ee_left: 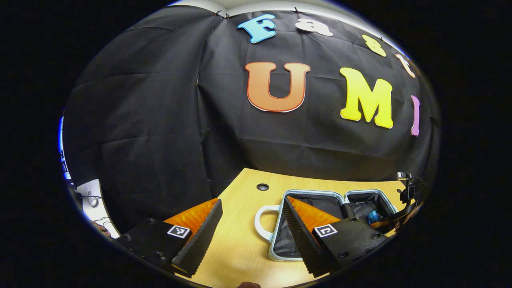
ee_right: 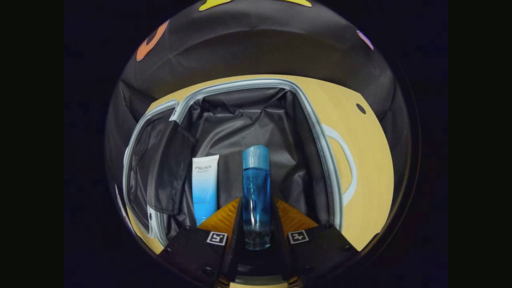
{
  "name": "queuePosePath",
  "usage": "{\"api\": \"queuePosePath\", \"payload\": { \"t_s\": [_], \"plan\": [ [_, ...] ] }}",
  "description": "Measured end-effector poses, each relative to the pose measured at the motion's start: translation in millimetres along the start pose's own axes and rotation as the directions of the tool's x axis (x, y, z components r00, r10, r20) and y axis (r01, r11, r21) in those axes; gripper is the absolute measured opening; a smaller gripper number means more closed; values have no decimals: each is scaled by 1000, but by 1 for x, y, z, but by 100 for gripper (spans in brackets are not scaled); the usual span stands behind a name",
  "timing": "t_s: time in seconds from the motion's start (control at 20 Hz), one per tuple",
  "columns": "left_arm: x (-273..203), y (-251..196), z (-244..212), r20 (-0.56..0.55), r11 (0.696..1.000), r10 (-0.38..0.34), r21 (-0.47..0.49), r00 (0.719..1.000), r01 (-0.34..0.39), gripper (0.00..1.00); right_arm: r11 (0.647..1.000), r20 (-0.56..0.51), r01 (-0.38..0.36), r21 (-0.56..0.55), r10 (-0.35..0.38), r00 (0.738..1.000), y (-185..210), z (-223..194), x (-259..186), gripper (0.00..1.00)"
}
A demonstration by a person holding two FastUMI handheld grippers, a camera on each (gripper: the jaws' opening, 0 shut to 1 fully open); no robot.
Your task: First open the suitcase, pack the skin care products into it, and then close the suitcase.
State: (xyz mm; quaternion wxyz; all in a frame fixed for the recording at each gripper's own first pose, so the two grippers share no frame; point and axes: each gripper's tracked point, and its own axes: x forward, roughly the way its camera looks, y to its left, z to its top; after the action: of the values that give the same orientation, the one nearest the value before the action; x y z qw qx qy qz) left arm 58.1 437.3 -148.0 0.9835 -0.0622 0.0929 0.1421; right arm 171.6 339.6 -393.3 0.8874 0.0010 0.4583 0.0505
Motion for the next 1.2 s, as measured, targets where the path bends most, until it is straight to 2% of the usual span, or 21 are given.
{"api": "queuePosePath", "payload": {
  "t_s": [0.15,0.25,0.3,0.35,0.4,0.5,0.65,0.75,0.85,0.9,1.05,1.1,1.15,1.2],
  "plan": [
    [2,-8,4,-1,1000,-25,-3,1000,25,96,1000,32,-13,19,12,999,2,9,-5,42],
    [7,-12,1,-27,999,-42,-26,999,41,96,999,70,-23,26,21,997,2,19,-18,56],
    [8,-12,-1,-44,998,-47,-42,998,45,96,999,98,-36,18,34,995,2,26,-29,58],
    [9,-11,-1,-58,997,-51,-66,997,47,96,999,127,-49,8,47,991,5,33,-42,68],
    [11,-10,0,-63,995,-55,-90,996,49,96,998,161,-59,-7,59,985,6,40,-59,69],
    [12,-8,-1,-71,986,-69,-155,995,57,96,995,233,-76,-59,88,968,6,55,-97,71],
    [30,-8,-12,-102,967,-110,-243,989,82,98,987,349,-100,-124,138,927,5,77,-169,72],
    [50,-5,-32,-151,949,-132,-305,980,81,98,987,420,-123,-106,157,894,3,88,-218,75],
    [61,-8,-52,-199,902,-181,-423,963,83,98,984,473,-157,-85,178,863,0,94,-265,81],
    [66,-13,-63,-219,867,-214,-492,952,82,98,984,502,-156,-86,178,847,-5,97,-286,82],
    [80,-20,-94,-267,771,-285,-634,921,55,98,988,575,-114,-107,155,803,-23,101,-346,82],
    [84,-18,-102,-279,749,-296,-662,913,40,98,989,593,-99,-106,143,793,-31,99,-363,79],
    [90,-15,-107,-277,720,-299,-693,913,25,98,990,596,-109,-92,142,790,-35,94,-379,82],
    [97,-13,-110,-262,681,-302,-732,917,16,98,988,600,-130,-80,151,786,-36,88,-396,79]
  ]
}}
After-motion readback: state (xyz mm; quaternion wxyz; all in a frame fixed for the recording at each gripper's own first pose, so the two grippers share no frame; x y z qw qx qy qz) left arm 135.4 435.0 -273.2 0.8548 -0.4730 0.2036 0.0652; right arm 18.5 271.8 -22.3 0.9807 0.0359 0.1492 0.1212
